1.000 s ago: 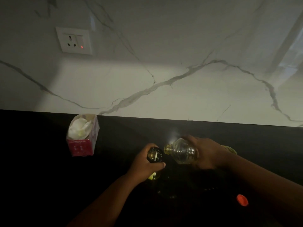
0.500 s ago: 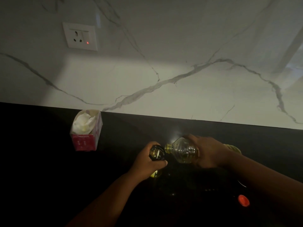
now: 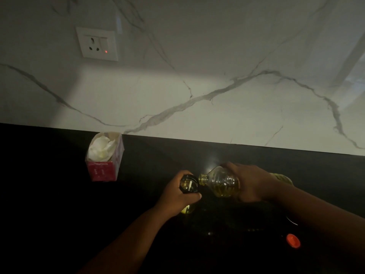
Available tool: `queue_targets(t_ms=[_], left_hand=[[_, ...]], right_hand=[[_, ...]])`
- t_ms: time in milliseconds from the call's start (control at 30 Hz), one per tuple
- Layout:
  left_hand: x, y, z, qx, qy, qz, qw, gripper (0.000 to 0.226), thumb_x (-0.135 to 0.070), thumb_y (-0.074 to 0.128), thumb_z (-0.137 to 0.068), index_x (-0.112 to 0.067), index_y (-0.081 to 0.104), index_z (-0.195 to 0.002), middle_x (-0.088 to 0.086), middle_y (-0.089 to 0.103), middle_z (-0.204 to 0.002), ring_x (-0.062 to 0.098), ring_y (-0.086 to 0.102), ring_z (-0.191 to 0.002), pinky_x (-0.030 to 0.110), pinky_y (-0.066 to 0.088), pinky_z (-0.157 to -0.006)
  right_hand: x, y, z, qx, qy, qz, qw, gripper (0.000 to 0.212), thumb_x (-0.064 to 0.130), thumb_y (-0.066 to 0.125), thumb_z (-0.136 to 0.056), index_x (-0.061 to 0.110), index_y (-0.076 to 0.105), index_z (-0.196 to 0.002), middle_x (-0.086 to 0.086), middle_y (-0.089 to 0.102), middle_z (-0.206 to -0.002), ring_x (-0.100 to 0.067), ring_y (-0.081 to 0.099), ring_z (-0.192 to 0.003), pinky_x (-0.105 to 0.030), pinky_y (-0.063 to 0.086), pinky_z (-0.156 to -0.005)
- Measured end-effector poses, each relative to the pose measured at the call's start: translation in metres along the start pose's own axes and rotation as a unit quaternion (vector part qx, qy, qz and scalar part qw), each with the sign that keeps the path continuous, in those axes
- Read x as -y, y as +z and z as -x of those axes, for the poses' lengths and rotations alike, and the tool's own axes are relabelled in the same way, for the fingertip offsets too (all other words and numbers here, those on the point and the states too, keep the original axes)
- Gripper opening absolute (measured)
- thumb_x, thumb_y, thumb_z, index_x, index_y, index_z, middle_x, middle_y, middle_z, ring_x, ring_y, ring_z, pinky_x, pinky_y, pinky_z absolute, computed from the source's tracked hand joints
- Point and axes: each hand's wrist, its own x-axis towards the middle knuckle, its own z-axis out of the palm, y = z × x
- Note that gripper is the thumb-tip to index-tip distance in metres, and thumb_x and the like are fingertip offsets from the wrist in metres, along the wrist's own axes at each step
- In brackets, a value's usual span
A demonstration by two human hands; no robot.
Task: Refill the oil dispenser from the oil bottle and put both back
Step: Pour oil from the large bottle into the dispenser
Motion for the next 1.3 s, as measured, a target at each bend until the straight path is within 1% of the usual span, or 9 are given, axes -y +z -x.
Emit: queue_targets(t_ms=[267, 400, 567, 733, 800, 967, 1100, 1200, 1300], left_hand=[[-0.001, -0.001, 0.0, 0.003, -0.002, -0.005, 1.0, 0.057, -0.013, 0.083, -0.071, -0.042, 0.052, -0.109, 0.0, 0.061, -0.113, 0.019, 0.064, -0.102, 0.028, 0.056, -0.077], [-0.002, -0.001, 0.001, 0.003, 0.002, -0.006, 1.0, 0.057, -0.013, 0.084, -0.07, -0.043, 0.053, -0.107, 0.0, 0.061, -0.112, 0.02, 0.065, -0.101, 0.032, 0.058, -0.079], [-0.001, -0.002, 0.002, 0.004, 0.001, -0.003, 1.0, 0.057, -0.014, 0.084, -0.07, -0.044, 0.053, -0.107, -0.001, 0.062, -0.111, 0.018, 0.066, -0.099, 0.031, 0.058, -0.079], [-0.001, -0.002, 0.001, 0.006, -0.003, -0.002, 1.0, 0.058, -0.016, 0.085, -0.069, -0.045, 0.053, -0.108, -0.001, 0.061, -0.113, 0.019, 0.065, -0.101, 0.035, 0.059, -0.082], [-0.001, -0.002, 0.002, 0.008, -0.002, -0.004, 1.0, 0.058, -0.016, 0.084, -0.07, -0.046, 0.053, -0.107, -0.003, 0.061, -0.111, 0.018, 0.065, -0.101, 0.037, 0.059, -0.085], [-0.001, -0.002, 0.002, 0.004, 0.001, -0.003, 1.0, 0.058, -0.015, 0.084, -0.07, -0.043, 0.053, -0.11, -0.004, 0.063, -0.109, 0.015, 0.066, -0.099, 0.034, 0.058, -0.084], [0.0, -0.002, 0.002, 0.005, 0.006, -0.001, 1.0, 0.058, -0.014, 0.084, -0.07, -0.042, 0.053, -0.111, -0.003, 0.064, -0.109, 0.015, 0.066, -0.097, 0.033, 0.059, -0.082], [0.001, -0.002, 0.002, 0.005, 0.009, 0.0, 1.0, 0.058, -0.014, 0.084, -0.07, -0.041, 0.053, -0.112, -0.003, 0.063, -0.109, 0.015, 0.067, -0.096, 0.032, 0.058, -0.081], [0.002, -0.002, 0.001, 0.003, 0.011, -0.005, 1.0, 0.058, -0.016, 0.084, -0.069, -0.041, 0.053, -0.111, -0.002, 0.064, -0.109, 0.016, 0.067, -0.097, 0.033, 0.059, -0.082]], right_hand=[[0.001, -0.002, -0.001, 0.01, 0.001, -0.004, 1.0, 0.086, 0.049, 0.073, -0.063, 0.038, 0.028, -0.135, 0.008, 0.059, -0.12, -0.014, 0.061, -0.104, -0.027, 0.045, -0.089], [0.002, -0.004, 0.0, 0.011, 0.001, 0.003, 1.0, 0.086, 0.049, 0.073, -0.064, 0.037, 0.027, -0.136, 0.007, 0.059, -0.121, -0.014, 0.06, -0.105, -0.028, 0.046, -0.089], [0.004, -0.006, 0.0, 0.011, 0.002, -0.002, 1.0, 0.085, 0.047, 0.074, -0.066, 0.037, 0.029, -0.136, 0.008, 0.059, -0.121, -0.012, 0.06, -0.105, -0.022, 0.04, -0.085], [0.009, -0.01, 0.002, -0.009, 0.009, -0.028, 1.0, 0.084, 0.044, 0.075, -0.065, 0.037, 0.03, -0.135, 0.009, 0.059, -0.12, -0.014, 0.06, -0.105, -0.025, 0.044, -0.089], [0.011, -0.011, 0.0, 0.001, 0.004, -0.012, 1.0, 0.085, 0.045, 0.074, -0.065, 0.036, 0.029, -0.136, 0.008, 0.058, -0.121, -0.014, 0.06, -0.105, -0.026, 0.045, -0.089], [0.012, -0.011, -0.003, 0.003, -0.007, 0.012, 1.0, 0.081, 0.048, 0.073, -0.065, 0.038, 0.03, -0.133, 0.009, 0.059, -0.118, -0.013, 0.061, -0.102, -0.023, 0.044, -0.083], [0.01, -0.012, -0.002, 0.007, -0.01, 0.03, 0.999, 0.082, 0.049, 0.073, -0.065, 0.038, 0.028, -0.133, 0.008, 0.059, -0.119, -0.013, 0.061, -0.104, -0.027, 0.048, -0.086], [0.01, -0.011, 0.0, 0.015, -0.008, 0.026, 1.0, 0.083, 0.047, 0.073, -0.066, 0.036, 0.029, -0.135, 0.007, 0.059, -0.119, -0.014, 0.061, -0.104, -0.025, 0.046, -0.087], [0.01, -0.009, 0.0, 0.013, -0.005, 0.024, 1.0, 0.081, 0.048, 0.072, -0.064, 0.039, 0.029, -0.132, 0.008, 0.06, -0.118, -0.013, 0.061, -0.103, -0.026, 0.047, -0.086]])
